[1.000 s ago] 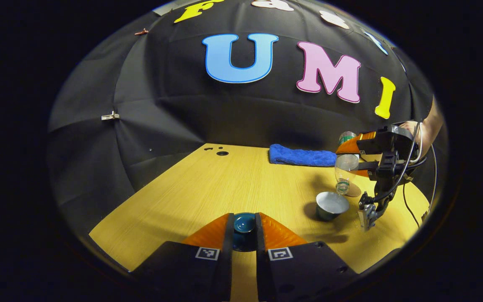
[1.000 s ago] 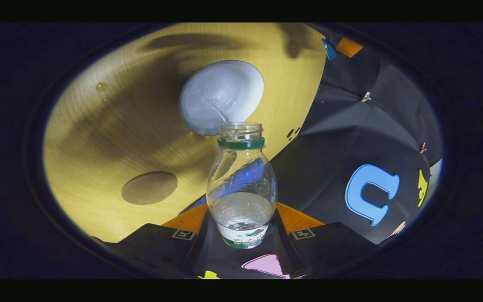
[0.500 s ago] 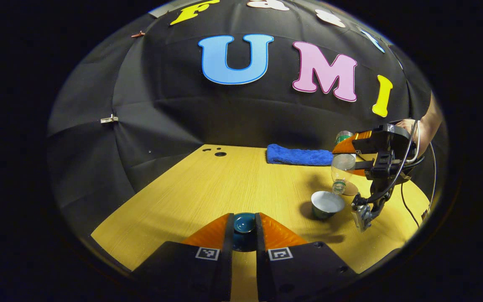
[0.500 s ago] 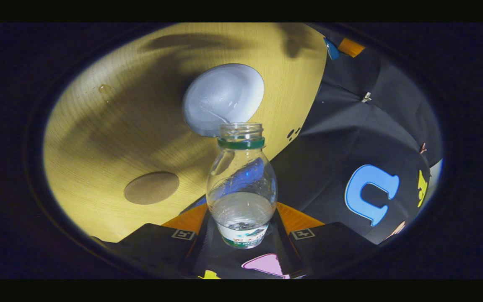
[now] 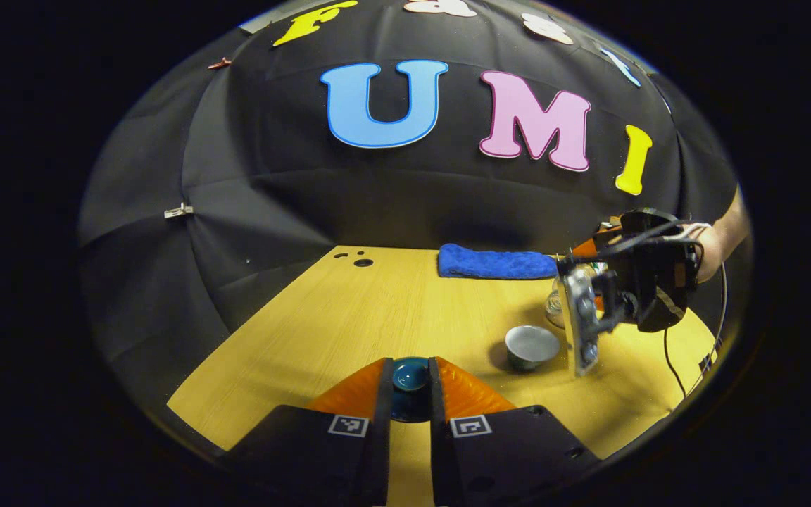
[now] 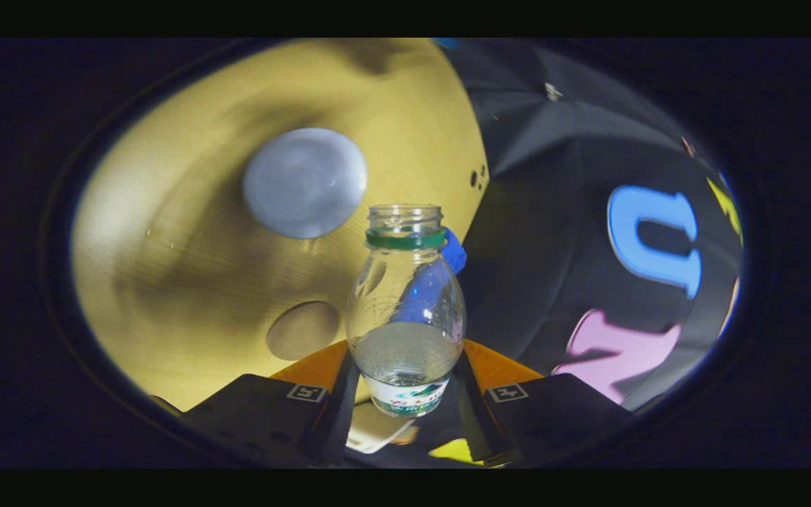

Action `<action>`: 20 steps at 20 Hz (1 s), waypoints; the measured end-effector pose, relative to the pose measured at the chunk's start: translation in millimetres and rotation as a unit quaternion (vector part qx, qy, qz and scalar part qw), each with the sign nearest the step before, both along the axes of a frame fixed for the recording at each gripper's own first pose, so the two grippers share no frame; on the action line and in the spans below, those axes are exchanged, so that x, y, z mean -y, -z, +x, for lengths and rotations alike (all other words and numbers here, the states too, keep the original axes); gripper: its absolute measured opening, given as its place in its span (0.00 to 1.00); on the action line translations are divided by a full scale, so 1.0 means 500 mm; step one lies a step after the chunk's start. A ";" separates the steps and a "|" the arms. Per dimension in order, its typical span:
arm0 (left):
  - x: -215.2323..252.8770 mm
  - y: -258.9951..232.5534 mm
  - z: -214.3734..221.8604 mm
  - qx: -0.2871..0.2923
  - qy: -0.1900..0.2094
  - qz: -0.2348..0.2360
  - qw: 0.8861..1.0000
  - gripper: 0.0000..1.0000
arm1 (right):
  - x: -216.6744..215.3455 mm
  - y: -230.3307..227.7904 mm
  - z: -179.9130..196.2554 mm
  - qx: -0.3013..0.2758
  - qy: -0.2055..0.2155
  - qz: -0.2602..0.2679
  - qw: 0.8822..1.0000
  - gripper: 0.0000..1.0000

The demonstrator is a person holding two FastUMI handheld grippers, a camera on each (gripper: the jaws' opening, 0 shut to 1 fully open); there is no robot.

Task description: Open the teacup lid with one hand, grasp the water bottle and pour water into the teacup with the other hand; after pouring, place the water bottle on the coaster and then close the teacup lid.

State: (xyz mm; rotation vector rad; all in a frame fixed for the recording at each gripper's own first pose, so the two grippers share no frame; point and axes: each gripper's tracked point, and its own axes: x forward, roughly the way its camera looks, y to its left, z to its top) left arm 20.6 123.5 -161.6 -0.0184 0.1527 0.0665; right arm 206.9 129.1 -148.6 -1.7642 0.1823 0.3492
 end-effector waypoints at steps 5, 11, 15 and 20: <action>0.028 -0.059 0.003 0.008 0.008 0.001 1.000 0.28 | 0.015 -0.005 0.023 -0.047 0.129 0.266 0.954 0.68; 0.088 -0.106 0.025 0.017 0.033 0.045 0.998 0.28 | 0.037 0.015 0.049 -0.064 0.211 0.538 0.814 0.68; 0.152 -0.095 0.043 0.015 0.047 0.040 0.998 0.28 | 0.034 0.013 0.075 -0.043 0.199 0.661 0.722 0.68; 0.210 -0.059 0.096 0.011 0.062 0.020 0.998 0.28 | 0.028 0.024 0.104 -0.018 0.165 0.708 0.687 0.68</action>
